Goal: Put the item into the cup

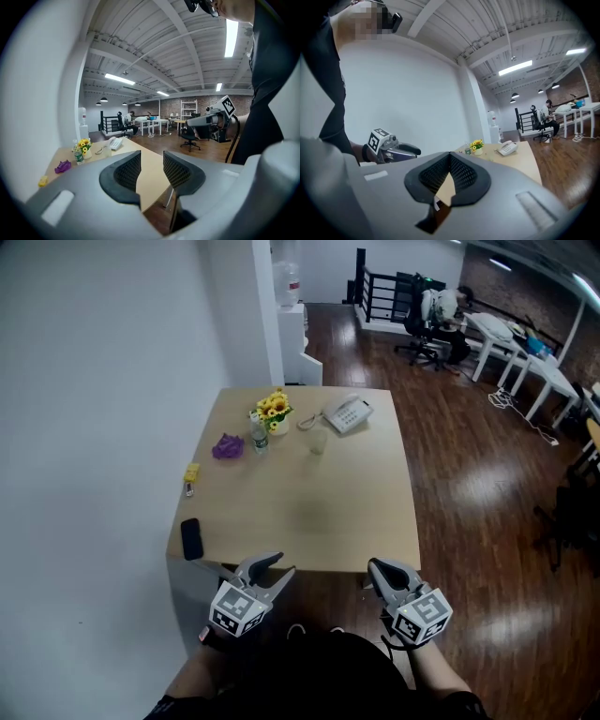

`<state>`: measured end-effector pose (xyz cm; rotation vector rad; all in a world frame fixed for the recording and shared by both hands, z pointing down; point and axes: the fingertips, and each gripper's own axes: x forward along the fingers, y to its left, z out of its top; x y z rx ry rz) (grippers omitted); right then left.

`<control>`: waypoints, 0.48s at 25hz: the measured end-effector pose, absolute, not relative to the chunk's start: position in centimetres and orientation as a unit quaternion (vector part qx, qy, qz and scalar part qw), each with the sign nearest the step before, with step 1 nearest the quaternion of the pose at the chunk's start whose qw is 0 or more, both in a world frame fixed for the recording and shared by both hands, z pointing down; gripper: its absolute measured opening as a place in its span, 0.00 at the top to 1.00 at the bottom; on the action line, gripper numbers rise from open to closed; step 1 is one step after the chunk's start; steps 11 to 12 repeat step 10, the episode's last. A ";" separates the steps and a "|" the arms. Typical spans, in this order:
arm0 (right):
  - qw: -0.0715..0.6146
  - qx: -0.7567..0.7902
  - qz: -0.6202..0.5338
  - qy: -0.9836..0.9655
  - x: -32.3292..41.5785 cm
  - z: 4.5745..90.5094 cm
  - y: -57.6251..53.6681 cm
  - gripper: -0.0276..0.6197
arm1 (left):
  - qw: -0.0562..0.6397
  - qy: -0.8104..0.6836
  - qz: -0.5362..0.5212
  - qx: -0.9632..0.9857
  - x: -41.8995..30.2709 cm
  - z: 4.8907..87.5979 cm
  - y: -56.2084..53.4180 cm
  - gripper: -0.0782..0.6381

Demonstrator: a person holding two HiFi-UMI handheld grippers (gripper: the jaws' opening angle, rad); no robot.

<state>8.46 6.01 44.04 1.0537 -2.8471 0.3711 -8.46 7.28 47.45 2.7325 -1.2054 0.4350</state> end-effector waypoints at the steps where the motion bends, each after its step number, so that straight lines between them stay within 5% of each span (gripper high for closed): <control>1: 0.044 0.343 0.118 -0.931 8.2 43.8 6.2 0.95 | 0.059 -0.400 0.142 0.904 -8.9 47.2 7.1 0.69; 12: 0.053 0.354 0.113 -0.927 7.1 43.6 6.8 0.95 | 0.047 -0.393 0.128 0.909 -10.5 45.9 6.7 0.69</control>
